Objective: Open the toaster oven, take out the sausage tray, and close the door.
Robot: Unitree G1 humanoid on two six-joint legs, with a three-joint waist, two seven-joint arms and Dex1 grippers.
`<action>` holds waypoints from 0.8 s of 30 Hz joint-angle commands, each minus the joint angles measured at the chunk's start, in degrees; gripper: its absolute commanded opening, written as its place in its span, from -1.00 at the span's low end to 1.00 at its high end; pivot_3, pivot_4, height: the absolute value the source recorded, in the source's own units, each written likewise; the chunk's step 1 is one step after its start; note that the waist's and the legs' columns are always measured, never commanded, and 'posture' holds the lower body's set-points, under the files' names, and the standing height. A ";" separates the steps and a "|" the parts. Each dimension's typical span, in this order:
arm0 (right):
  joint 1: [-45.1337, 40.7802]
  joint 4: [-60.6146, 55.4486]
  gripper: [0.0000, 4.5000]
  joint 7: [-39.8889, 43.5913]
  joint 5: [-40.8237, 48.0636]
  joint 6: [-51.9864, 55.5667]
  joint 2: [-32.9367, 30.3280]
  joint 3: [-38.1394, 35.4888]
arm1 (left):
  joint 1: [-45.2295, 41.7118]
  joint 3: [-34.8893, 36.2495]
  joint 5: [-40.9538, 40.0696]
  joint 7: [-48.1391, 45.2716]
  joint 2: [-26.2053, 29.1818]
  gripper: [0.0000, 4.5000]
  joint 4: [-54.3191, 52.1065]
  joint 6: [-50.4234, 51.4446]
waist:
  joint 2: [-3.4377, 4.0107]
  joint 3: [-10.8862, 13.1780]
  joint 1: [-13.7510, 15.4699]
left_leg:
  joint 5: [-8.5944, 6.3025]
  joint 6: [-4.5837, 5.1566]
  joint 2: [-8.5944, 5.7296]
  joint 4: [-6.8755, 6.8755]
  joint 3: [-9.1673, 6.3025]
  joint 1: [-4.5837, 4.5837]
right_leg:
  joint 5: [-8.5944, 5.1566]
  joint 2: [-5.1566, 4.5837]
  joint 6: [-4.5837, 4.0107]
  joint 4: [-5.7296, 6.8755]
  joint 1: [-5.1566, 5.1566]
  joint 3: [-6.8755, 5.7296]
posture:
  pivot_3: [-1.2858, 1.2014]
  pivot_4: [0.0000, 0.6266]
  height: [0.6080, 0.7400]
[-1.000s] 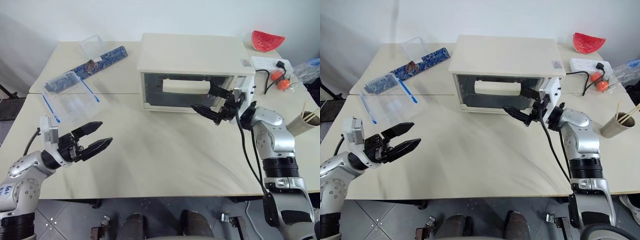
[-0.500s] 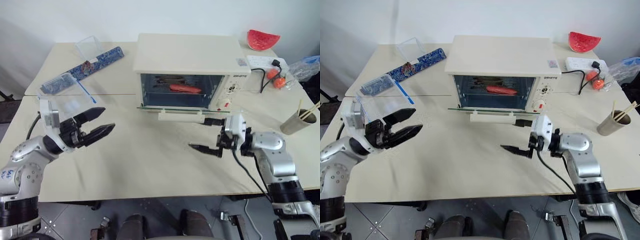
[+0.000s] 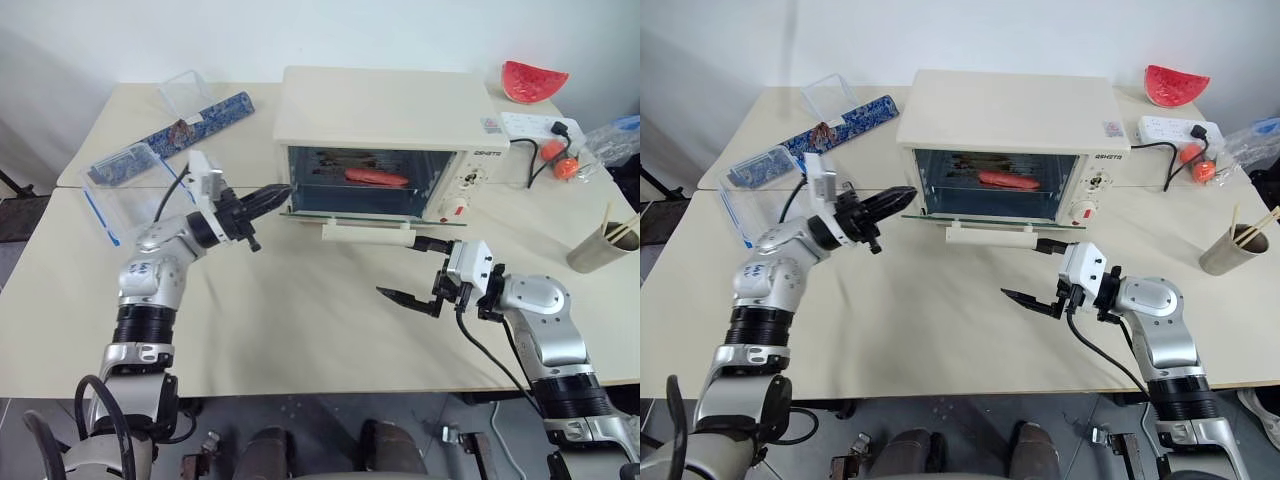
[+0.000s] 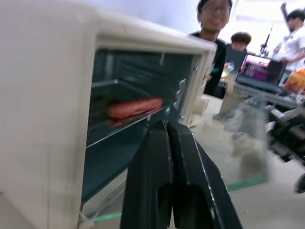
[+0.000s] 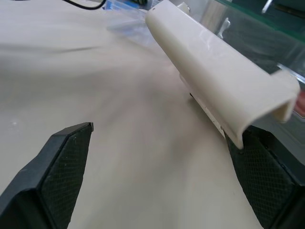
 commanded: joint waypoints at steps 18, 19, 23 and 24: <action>29.31 -15.73 1.00 -20.71 -5.16 0.89 -6.83 -24.54 | 5.58 -4.91 7.77 -7.33 -0.71 -0.99 2.00 -5.34 | -0.08 0.04 0.99 | 0.01 0.07 0.04 0.34 0.14 -0.01 | 0.00 0.00 -0.02 -0.04 0.05 0.10 | 0.03 -0.52 1.00; 27.73 -16.42 1.00 -21.64 -5.66 1.51 -7.14 -24.15 | 5.95 -4.70 7.78 -6.95 -0.94 -0.99 2.03 -5.50 | -0.07 0.04 0.87 | 0.01 0.07 0.05 0.42 0.14 -0.01 | 0.01 0.00 -0.04 0.02 0.05 0.12 | 0.03 -0.52 1.00; 13.90 -20.88 1.00 -28.42 -13.27 11.00 -5.40 -13.84 | 8.17 -3.62 7.88 -6.57 -1.28 -0.99 1.31 -8.95 | -0.07 0.04 -0.04 | 0.02 0.09 0.08 0.56 0.11 0.05 | 0.05 -0.01 -0.10 0.15 0.05 0.27 | 0.03 -0.52 1.00; 11.83 -21.55 1.00 -29.86 -14.80 13.74 -4.85 -11.96 | 8.51 -3.35 7.66 -6.66 -1.24 -0.99 0.99 -9.30 | -0.06 0.04 -0.03 | 0.02 0.09 0.09 0.55 0.10 0.04 | 0.05 -0.01 -0.10 0.17 0.01 0.27 | 0.03 -0.52 1.00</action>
